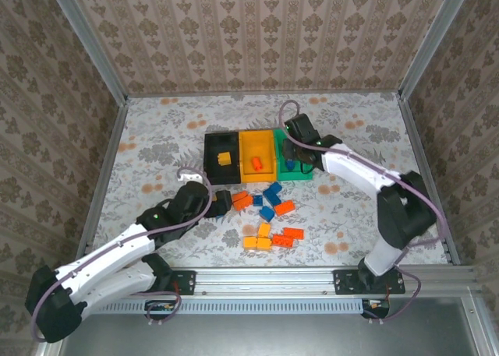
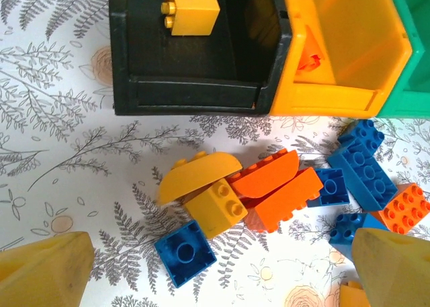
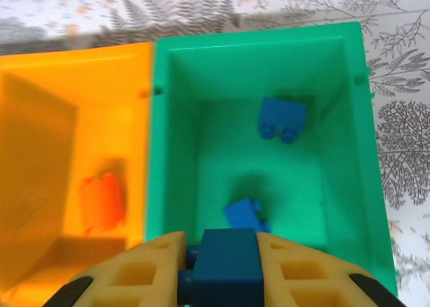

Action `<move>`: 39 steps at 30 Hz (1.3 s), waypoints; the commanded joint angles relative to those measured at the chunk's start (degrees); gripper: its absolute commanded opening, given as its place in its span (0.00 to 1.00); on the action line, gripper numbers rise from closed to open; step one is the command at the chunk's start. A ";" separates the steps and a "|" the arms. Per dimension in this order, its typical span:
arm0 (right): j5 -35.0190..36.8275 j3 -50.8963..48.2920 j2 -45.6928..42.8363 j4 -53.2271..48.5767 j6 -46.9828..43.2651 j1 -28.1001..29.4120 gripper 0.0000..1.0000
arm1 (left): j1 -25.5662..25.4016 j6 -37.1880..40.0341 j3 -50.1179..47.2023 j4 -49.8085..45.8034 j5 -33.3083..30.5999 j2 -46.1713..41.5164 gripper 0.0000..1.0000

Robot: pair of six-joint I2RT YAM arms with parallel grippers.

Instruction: Sort the legos into containers by color

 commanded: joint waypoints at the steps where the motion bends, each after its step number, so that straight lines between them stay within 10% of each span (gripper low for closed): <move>1: 1.52 4.56 4.78 -2.85 0.56 -1.06 0.25 | 0.26 -2.17 -1.25 -2.10 -0.10 -2.57 1.00; 12: -0.51 6.66 2.67 -3.03 1.77 -1.38 0.59 | 0.42 -1.55 -1.90 -4.67 -0.97 -6.68 1.00; 39: -2.84 -21.32 -25.68 -0.07 4.34 4.16 0.62 | 0.51 5.63 3.48 0.71 1.23 26.28 0.85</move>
